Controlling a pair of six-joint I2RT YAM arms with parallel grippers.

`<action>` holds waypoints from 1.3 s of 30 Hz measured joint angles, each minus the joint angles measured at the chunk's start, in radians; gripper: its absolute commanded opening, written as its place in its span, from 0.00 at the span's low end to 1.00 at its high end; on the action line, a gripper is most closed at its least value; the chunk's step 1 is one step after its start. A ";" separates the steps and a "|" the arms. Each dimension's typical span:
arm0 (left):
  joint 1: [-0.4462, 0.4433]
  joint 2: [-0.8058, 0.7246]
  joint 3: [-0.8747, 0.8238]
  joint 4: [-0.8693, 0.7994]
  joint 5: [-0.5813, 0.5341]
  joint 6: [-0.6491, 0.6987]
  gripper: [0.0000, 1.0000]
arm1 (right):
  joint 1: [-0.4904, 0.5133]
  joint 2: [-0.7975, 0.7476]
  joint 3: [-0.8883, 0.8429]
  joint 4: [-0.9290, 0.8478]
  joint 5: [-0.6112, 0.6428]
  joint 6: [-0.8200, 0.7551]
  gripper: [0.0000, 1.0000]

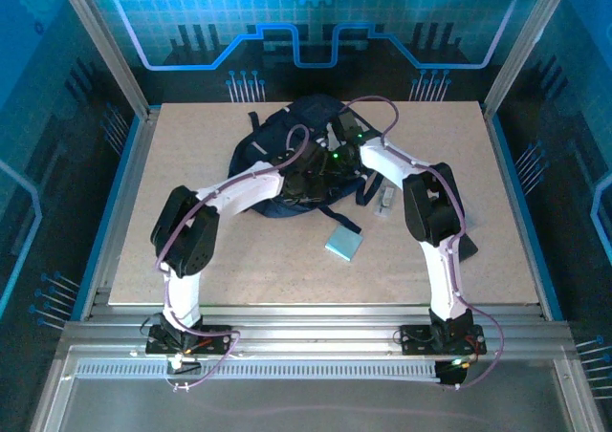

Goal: Pack the student bag

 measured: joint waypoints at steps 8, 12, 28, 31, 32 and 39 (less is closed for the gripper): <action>-0.001 0.086 -0.006 0.011 -0.003 -0.026 0.54 | -0.004 0.000 -0.001 0.003 -0.014 0.007 0.45; -0.001 0.091 -0.019 0.020 -0.011 -0.035 0.39 | -0.004 0.000 -0.002 0.006 -0.014 0.011 0.44; 0.013 0.077 -0.068 0.027 -0.016 0.013 0.00 | -0.011 0.000 -0.020 0.029 -0.018 0.049 0.43; 0.026 0.057 -0.087 0.028 0.008 0.053 0.00 | -0.011 0.000 -0.020 0.028 -0.018 0.056 0.43; 0.036 0.048 -0.095 0.028 0.026 0.070 0.00 | -0.011 0.000 -0.020 0.028 -0.018 0.057 0.42; 0.121 -0.013 -0.120 -0.037 0.103 0.223 0.00 | -0.009 0.000 -0.020 0.024 -0.014 0.066 0.39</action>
